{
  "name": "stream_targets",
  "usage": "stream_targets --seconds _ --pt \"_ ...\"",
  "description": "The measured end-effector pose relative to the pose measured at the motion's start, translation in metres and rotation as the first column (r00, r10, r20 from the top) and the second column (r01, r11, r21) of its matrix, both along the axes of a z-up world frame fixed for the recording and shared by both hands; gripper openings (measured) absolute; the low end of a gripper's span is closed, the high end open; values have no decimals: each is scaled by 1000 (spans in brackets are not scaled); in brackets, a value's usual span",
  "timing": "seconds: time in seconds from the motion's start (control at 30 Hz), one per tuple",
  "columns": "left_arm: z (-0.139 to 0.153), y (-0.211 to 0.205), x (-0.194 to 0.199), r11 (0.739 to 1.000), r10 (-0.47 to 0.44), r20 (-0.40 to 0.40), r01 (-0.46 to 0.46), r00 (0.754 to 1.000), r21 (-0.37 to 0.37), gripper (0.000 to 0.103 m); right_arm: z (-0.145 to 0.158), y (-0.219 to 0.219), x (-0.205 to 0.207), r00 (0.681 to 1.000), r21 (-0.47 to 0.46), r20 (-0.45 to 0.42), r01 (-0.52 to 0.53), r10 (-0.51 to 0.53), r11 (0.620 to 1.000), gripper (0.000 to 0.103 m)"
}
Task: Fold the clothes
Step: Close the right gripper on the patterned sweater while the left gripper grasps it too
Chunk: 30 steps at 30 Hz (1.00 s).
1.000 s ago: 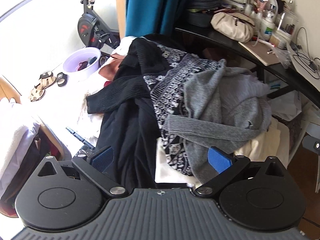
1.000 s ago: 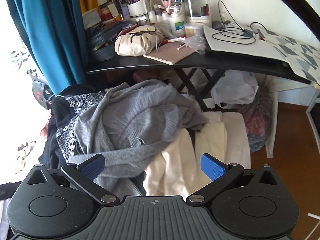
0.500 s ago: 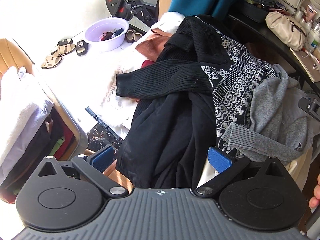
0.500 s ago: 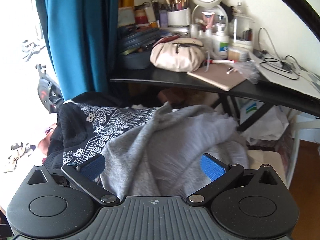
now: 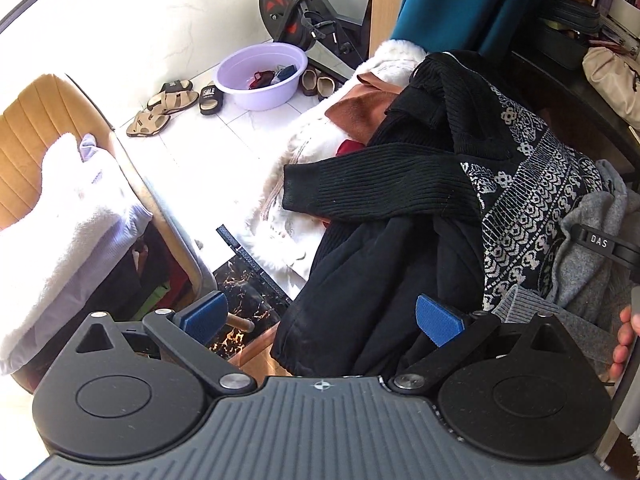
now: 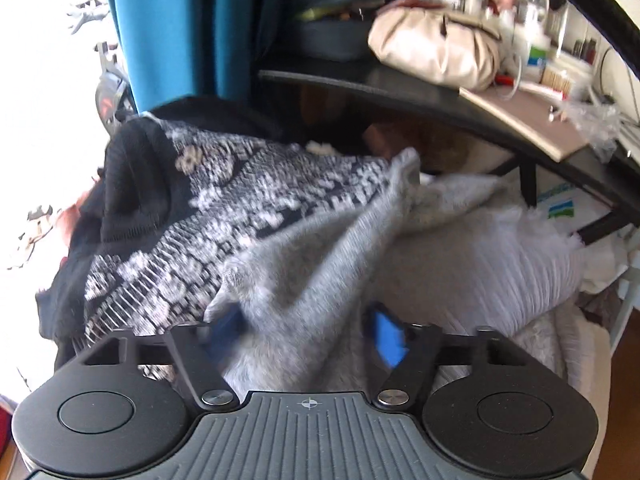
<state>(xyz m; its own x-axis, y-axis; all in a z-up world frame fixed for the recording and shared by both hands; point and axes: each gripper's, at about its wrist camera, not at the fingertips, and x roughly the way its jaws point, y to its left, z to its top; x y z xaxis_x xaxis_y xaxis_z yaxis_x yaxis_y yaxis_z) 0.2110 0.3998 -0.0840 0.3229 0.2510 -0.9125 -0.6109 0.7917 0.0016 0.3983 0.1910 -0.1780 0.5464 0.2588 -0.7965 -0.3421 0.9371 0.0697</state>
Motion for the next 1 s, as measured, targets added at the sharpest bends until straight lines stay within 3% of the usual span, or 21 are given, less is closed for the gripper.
stream_targets --seconds 0.1,0.23,0.3,0.4,0.53,0.63,0.7,0.73,0.87,0.97,1.0 --pt "0 2 5 1000 16 1 -16 1000 0 102 6 -38 -7 999 107 -3 39 -39 993 25" --pt "-2 -11 21 999 -35 28 35 999 -3 102 9 -105 -23 974 110 -19 228 -227 967 16" --pt "-3 -19 29 998 -70 54 70 996 -3 102 4 -139 -31 950 85 -39 312 -310 946 16" --pt "-11 -27 40 994 -109 82 107 991 24 102 -8 -175 -46 943 27 -58 330 -329 943 16" --pt "-28 -35 60 985 -167 85 162 982 54 102 -15 -192 -58 935 -12 -67 350 -350 937 16" --pt "-43 -42 79 975 -218 62 215 974 52 98 -14 -195 -57 920 34 -97 385 -380 922 21" --pt "-54 -46 91 967 -253 46 250 966 50 90 -6 -194 -57 927 50 -87 369 -364 928 35" --pt "-60 -47 97 965 -261 39 259 965 44 85 -1 -193 -57 932 56 -78 358 -354 932 36" --pt "-81 -44 117 968 -250 29 251 968 -20 82 19 -193 -55 949 82 -41 314 -312 946 53" --pt "-95 -46 127 962 -261 24 262 965 -77 70 35 -190 -50 965 100 15 260 -262 960 60" --pt "-99 -48 130 959 -268 20 268 963 -93 60 40 -187 -48 971 91 46 228 -233 969 62"
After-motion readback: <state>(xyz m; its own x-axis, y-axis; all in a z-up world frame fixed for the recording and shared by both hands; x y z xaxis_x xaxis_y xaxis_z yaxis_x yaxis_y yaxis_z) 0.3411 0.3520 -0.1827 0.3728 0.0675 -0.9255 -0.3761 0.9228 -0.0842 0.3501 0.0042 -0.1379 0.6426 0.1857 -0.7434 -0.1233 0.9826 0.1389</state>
